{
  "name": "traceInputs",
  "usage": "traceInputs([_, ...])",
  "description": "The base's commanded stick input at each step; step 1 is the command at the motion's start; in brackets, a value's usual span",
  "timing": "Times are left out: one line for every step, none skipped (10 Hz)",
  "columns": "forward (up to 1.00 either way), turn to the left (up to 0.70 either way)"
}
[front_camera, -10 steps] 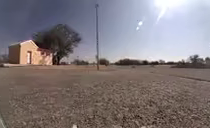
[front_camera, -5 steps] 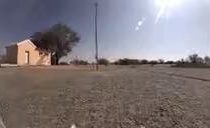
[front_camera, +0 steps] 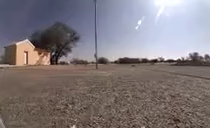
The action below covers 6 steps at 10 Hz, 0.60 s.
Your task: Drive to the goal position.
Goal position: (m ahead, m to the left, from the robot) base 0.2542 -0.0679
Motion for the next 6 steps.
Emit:
traceInputs([0.7,0.0])
traceInputs([0.7,0.0])
traceInputs([0.7,0.0])
traceInputs([0.7,0.0])
traceInputs([0.7,0.0])
traceInputs([0.7,0.0])
